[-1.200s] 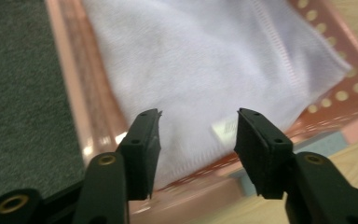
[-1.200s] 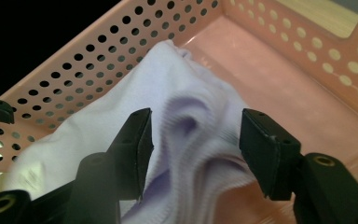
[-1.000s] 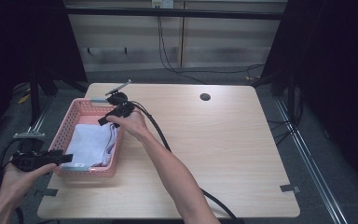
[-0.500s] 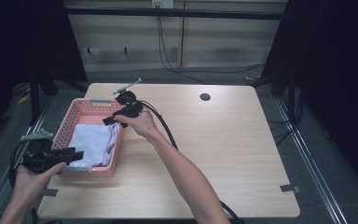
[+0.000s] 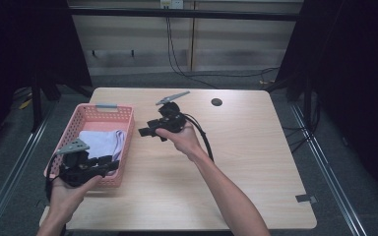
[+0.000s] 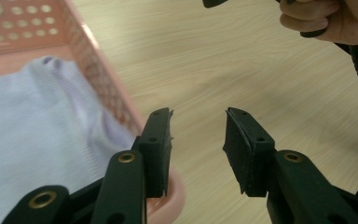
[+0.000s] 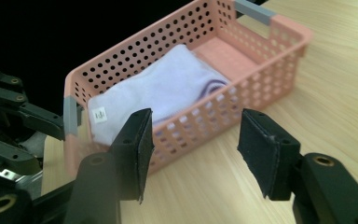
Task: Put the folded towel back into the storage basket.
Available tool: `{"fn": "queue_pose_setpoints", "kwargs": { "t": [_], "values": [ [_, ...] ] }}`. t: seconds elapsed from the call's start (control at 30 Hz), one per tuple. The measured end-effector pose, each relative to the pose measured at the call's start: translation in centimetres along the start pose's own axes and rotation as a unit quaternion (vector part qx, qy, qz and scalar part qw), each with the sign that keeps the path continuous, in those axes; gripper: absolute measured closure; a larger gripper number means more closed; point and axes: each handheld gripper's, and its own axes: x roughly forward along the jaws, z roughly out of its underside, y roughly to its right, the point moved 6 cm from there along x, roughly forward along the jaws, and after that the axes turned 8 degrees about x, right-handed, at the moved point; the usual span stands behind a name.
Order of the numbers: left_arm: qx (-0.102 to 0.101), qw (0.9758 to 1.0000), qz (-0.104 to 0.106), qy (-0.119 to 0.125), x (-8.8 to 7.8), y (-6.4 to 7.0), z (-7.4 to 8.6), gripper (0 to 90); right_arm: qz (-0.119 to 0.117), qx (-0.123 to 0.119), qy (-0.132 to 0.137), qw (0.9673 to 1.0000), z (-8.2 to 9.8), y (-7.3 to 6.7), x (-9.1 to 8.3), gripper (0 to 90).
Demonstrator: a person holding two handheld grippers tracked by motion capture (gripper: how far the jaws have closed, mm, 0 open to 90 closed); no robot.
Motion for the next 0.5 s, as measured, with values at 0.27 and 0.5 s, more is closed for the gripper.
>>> {"fn": "queue_pose_setpoints", "kwargs": {
  "t": [0.27,0.5],
  "values": [
    [0.007,0.9997,0.021,0.003,3.2,1.9,-0.6,59.5,0.021,0.0,0.023,0.9995,2.6,1.2,-5.4,44.5],
    [0.023,0.9995,0.024,0.001,5.9,3.7,-0.2,51.6,0.042,0.004,0.026,0.9987,6.3,2.3,-9.2,44.6]
  ]
}}
